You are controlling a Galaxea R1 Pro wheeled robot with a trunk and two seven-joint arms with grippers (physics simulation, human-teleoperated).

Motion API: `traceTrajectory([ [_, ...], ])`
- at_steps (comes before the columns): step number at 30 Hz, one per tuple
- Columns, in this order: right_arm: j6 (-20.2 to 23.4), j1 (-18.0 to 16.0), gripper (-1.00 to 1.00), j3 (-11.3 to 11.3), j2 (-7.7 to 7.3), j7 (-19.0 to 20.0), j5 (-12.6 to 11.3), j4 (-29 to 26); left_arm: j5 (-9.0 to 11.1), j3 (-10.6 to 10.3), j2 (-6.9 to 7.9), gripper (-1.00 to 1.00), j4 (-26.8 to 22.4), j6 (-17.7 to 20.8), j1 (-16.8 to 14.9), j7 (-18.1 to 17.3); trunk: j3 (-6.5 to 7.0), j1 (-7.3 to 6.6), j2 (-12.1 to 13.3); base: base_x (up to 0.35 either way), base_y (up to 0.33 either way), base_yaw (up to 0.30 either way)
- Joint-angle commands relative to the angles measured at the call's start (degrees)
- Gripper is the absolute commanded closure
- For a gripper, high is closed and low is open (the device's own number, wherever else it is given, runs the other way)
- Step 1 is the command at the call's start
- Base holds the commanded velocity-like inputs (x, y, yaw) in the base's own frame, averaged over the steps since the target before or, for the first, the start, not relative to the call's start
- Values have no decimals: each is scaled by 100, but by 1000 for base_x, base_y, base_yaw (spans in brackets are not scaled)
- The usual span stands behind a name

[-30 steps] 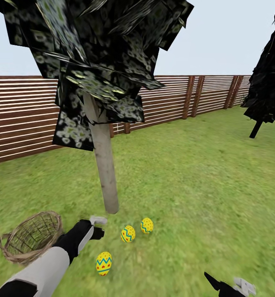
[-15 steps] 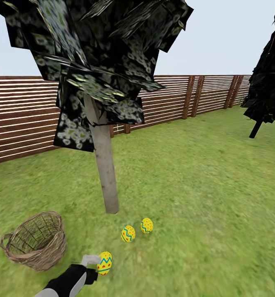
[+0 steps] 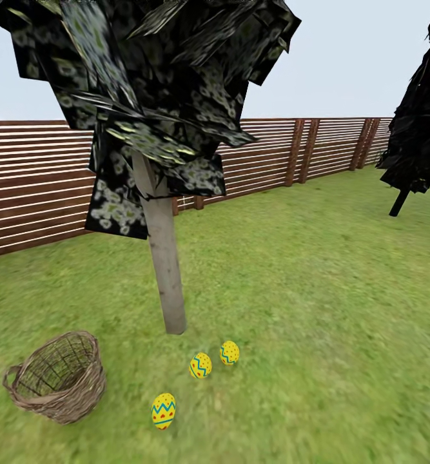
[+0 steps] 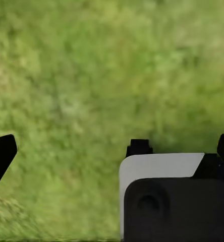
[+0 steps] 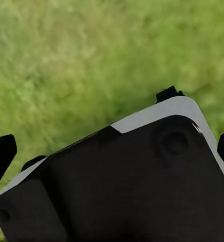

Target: Take the three Easter eggs out of the wicker basket on the lawn in the garden, then place them on the lawn next to a single tree (choose any tree) so that all three eggs are next to the same tree and none are left in the basket.

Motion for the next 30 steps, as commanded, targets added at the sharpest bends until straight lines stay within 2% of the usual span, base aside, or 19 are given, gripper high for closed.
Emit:
traceTrajectory([
  [1, 36, 36, -100, -47, 8, 14, 51, 74, 59, -53, 31, -100, 58, -116, 107, 23, 11, -21, 35, 0, 0, 0],
  [3, 31, 67, -100, -45, 10, -2, 55, 149, 59, -54, 64, -100, 104, -220, 227, 25, 47, -65, 116, 0, 0, 0],
  [6, -91, 118, -100, -43, 13, -28, 184, 334, 59, -54, 135, -100, 152, -349, 449, 27, 101, -131, 236, 0, 0, 0],
  [8, -341, 156, -100, -42, 13, -56, 318, 466, 59, -54, 157, -100, 164, -417, 557, 29, 137, -175, 316, 0, 0, 0],
  [9, -637, 195, -100, -45, 12, -129, 448, 631, 59, -51, 179, -100, 171, -489, 673, 30, 155, -197, 356, 0, 0, 0],
  [15, -1178, 269, -100, -44, 8, -675, 652, 1104, 61, -47, 221, -100, 182, -691, 1027, 31, 263, -329, 597, 0, 0, 0],
  [20, -1307, 337, -100, -47, -17, -882, 716, 1229, 72, -46, 265, -100, 193, -756, 1203, 31, 352, -439, 797, 0, 0, 0],
  [30, -1339, 374, -100, -42, -41, -936, 745, 1278, 86, -46, 290, -100, 230, -883, 1404, 32, 532, -658, 1199, 0, 0, 0],
])
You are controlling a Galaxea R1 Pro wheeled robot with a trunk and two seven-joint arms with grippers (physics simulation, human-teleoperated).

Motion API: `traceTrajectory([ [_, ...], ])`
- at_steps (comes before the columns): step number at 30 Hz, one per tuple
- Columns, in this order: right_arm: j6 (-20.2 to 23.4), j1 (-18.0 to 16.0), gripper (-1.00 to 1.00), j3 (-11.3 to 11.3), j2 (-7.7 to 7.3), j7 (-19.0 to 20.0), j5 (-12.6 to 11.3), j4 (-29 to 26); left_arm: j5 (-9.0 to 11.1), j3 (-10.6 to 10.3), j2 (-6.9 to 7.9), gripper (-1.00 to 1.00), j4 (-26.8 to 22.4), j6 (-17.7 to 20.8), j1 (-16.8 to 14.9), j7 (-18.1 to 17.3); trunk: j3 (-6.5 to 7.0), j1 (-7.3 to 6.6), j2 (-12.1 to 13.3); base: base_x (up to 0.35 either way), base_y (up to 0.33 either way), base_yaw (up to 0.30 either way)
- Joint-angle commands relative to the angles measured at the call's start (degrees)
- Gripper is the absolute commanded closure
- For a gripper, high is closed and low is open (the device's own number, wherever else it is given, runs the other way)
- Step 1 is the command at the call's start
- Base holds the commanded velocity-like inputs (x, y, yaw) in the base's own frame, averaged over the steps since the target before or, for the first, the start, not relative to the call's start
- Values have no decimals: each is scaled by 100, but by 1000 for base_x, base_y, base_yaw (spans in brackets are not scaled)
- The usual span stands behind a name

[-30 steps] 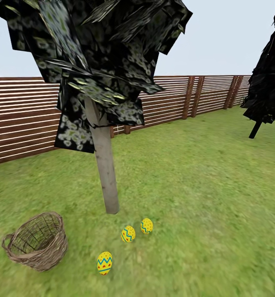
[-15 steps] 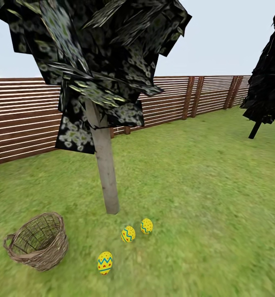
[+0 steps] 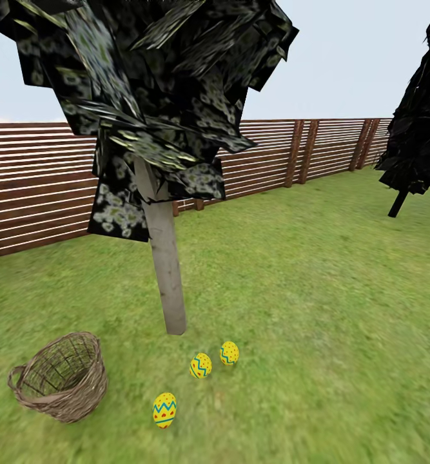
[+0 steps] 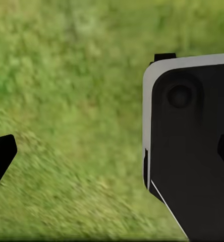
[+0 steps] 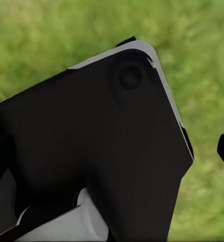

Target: Take the three Easter eggs out of the wicker basket on the lawn in the garden, then place them on the lawn next to a single tree (choose any tree) so that all three eggs are next to the same tree and none are left in the basket.

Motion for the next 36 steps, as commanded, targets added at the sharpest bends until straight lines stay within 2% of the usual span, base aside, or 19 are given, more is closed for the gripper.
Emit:
traceTrajectory([
  [1, -11, -1, -100, -50, 3, 21, 47, -4, 62, -51, 2, -100, 14, -30, 19, 16, 9, -20, 33, 0, 0, 0],
  [9, -12, 3, -100, -49, 8, 16, 48, 37, 72, -51, 3, -100, 35, -47, 87, 16, 152, -196, 354, 0, 0, 0],
  [22, 1, 5, -100, -59, -55, 8, 41, 42, 40, -75, -11, -100, 28, -37, 112, -3, 152, -196, 354, 0, 0, 0],
  [36, 19, 5, -100, -60, -50, 10, 17, 41, 51, -46, -53, -100, 18, -39, 111, -31, 152, -196, 354, 0, 0, 0],
])
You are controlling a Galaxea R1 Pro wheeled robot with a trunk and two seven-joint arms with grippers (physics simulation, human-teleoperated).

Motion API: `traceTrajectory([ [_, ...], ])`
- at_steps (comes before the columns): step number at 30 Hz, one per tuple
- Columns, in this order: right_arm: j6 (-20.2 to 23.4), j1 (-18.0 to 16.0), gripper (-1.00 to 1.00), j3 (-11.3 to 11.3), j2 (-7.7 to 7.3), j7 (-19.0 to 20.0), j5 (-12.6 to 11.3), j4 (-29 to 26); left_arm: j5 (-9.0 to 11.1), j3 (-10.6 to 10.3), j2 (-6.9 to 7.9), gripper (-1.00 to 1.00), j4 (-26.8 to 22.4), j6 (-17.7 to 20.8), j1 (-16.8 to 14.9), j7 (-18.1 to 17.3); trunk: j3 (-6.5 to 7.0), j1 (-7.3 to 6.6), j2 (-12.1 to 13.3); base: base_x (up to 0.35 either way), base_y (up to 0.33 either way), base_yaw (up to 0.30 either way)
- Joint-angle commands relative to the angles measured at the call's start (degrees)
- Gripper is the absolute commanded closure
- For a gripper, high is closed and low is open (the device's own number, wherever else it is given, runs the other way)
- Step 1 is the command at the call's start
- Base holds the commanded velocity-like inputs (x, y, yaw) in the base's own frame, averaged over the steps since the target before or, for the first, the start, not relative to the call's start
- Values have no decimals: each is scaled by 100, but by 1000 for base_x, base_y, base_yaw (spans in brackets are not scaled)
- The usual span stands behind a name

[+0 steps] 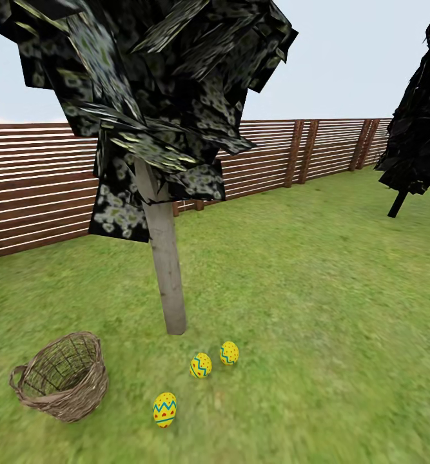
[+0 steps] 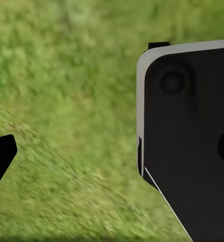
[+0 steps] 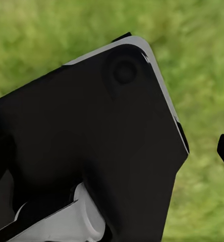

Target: Take the three Easter eggs out of the wicker basket on the lawn in the garden, then place them on the lawn next to a single tree (choose any tree) so that all three eggs are next to the same tree and none are left in the basket.

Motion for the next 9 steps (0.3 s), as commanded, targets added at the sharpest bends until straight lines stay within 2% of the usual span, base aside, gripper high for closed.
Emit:
traceTrajectory([
  [1, -10, -3, -100, -50, 5, 21, 45, -5, 57, -51, 4, -100, 2, -18, -4, 15, -11, 3, -10, 0, 0, 0],
  [9, -7, -3, -100, -59, 1, 21, 42, -4, 51, -55, 29, -100, 3, -11, -4, 11, -11, 3, -10, 0, 0, 0],
])
